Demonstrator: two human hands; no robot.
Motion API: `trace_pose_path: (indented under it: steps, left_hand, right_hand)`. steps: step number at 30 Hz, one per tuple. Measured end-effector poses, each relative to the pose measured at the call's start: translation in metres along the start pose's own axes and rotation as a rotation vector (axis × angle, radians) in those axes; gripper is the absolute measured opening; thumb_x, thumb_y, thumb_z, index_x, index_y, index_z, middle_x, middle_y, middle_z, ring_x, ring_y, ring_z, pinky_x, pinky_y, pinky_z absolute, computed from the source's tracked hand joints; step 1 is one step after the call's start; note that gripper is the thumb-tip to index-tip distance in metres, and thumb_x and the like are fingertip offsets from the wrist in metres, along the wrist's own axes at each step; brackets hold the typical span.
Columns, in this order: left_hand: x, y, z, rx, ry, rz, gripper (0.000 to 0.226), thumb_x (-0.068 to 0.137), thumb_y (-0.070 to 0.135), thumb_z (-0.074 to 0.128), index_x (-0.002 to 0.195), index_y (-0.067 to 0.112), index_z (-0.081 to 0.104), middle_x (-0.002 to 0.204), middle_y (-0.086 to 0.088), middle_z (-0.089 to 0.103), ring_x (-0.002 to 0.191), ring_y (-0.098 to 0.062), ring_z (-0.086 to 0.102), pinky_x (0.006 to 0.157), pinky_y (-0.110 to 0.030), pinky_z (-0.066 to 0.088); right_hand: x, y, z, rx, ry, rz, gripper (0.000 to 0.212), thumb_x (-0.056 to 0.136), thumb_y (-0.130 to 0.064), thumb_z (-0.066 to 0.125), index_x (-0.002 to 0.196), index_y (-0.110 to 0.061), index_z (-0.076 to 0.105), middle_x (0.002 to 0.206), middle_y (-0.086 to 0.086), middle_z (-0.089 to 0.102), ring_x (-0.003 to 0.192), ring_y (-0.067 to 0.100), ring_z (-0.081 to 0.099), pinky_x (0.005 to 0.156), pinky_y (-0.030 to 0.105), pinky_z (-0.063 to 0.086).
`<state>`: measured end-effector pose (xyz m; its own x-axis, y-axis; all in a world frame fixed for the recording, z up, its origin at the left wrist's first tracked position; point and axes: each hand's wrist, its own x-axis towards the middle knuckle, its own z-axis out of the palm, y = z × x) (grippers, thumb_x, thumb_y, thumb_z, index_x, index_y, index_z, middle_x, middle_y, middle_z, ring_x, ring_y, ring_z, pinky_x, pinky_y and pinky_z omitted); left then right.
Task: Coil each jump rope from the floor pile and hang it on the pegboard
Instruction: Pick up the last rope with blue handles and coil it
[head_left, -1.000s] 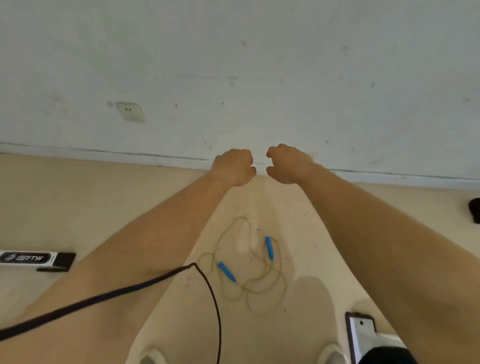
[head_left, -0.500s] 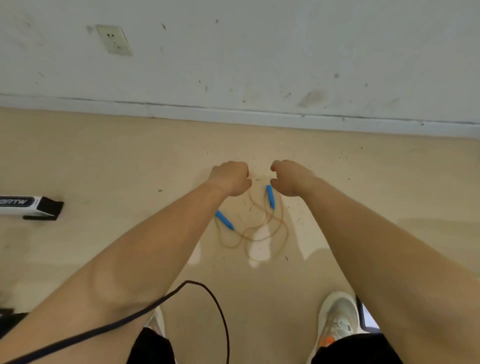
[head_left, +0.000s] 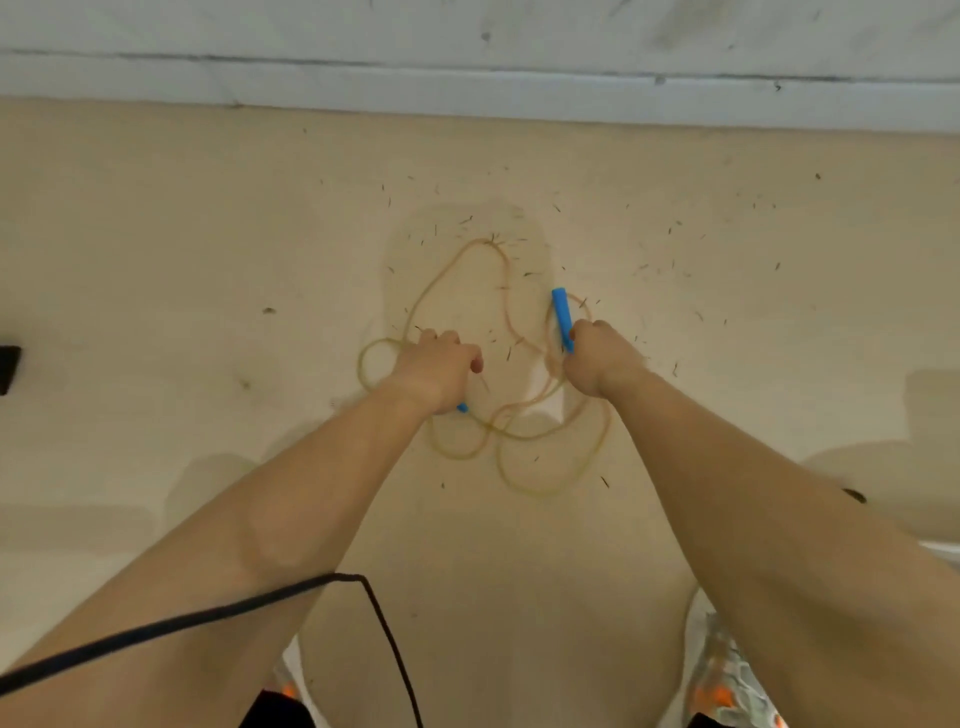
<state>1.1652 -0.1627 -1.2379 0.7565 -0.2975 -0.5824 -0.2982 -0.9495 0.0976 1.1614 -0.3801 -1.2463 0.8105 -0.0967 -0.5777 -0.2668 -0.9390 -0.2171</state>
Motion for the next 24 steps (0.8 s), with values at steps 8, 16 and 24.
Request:
trace_pose_path:
  steps: [8, 16, 24]
  left_hand:
    - [0.036, -0.015, 0.038, 0.205, 0.056, 0.158, 0.016, 0.093, 0.029, 0.061, 0.108, 0.031, 0.055, 0.119, -0.001, 0.046, 0.112, -0.026, 0.044, 0.091, -0.038, 0.034]
    - [0.012, -0.005, -0.017, 0.013, -0.115, 0.127, 0.018, 0.097, 0.018, 0.048, 0.113, 0.022, 0.054, 0.108, -0.003, 0.062, 0.091, -0.022, 0.057, 0.081, -0.037, 0.048]
    - [-0.093, 0.016, -0.153, -0.111, 0.032, 0.071, 0.021, 0.094, 0.035, 0.052, 0.111, 0.033, 0.065, 0.111, 0.007, 0.06, 0.095, -0.017, 0.058, 0.078, -0.031, 0.047]
  right_hand:
    - [0.055, 0.0, 0.039, 0.203, 0.189, 0.144, 0.029, 0.091, -0.022, 0.055, 0.116, -0.008, 0.048, 0.104, 0.01, 0.052, 0.083, 0.027, 0.052, 0.068, 0.036, 0.042]
    - [0.006, 0.007, -0.016, 0.858, 0.157, 0.035, 0.025, 0.099, -0.018, 0.054, 0.123, -0.017, 0.058, 0.096, 0.009, 0.061, 0.066, 0.022, 0.063, 0.063, 0.033, 0.053]
    - [-0.108, -0.028, -0.154, 0.887, 0.222, -0.196, 0.022, 0.1, -0.023, 0.055, 0.114, -0.013, 0.067, 0.062, 0.001, 0.058, 0.054, 0.016, 0.044, 0.057, 0.028, 0.039]
